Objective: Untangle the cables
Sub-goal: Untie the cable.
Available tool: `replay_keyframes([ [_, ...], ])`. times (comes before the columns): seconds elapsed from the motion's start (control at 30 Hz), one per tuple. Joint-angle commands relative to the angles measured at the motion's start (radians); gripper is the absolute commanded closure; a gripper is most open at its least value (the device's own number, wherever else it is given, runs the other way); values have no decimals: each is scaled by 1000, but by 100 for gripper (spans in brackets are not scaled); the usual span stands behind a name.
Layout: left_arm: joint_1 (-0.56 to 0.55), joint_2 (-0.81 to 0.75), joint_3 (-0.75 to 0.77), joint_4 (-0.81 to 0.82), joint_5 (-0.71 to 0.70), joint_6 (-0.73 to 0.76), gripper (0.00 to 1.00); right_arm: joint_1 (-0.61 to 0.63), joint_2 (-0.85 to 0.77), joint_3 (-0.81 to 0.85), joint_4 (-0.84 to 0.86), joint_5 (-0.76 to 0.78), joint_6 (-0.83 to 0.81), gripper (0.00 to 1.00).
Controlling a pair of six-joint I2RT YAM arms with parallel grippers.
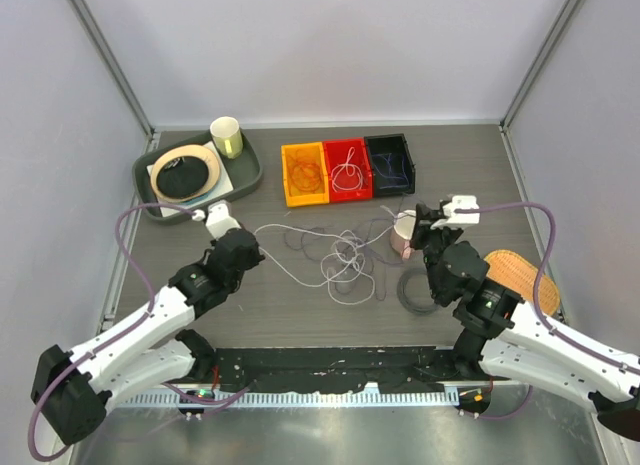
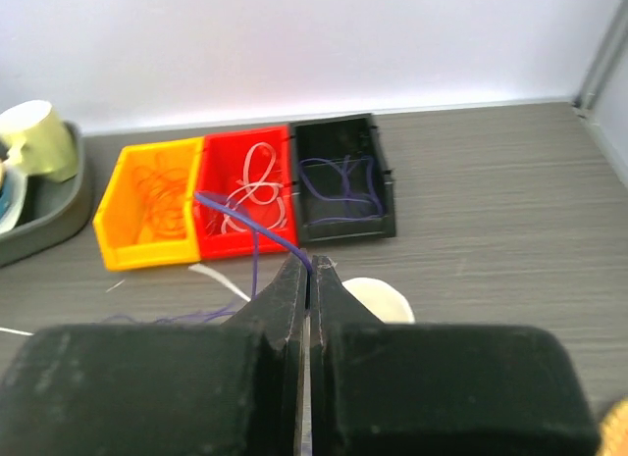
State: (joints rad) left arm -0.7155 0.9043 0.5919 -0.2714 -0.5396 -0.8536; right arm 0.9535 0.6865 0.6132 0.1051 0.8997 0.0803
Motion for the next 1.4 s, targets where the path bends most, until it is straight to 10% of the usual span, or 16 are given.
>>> replay_keyframes([
  [0.0,68,-62,66,-253,-232,-131,100,1,-54,63,-11,198,-28,99],
  [0.73,241,-127,253,-690,-490,-318,100,1,-236,224,91,344,-269,99],
  [1.17,416,-73,264,-799,-553,-381,100,-25,137,408,347,544,-690,99],
  [1.37,441,-62,257,-816,-554,-392,100,-119,186,500,270,403,-610,99],
])
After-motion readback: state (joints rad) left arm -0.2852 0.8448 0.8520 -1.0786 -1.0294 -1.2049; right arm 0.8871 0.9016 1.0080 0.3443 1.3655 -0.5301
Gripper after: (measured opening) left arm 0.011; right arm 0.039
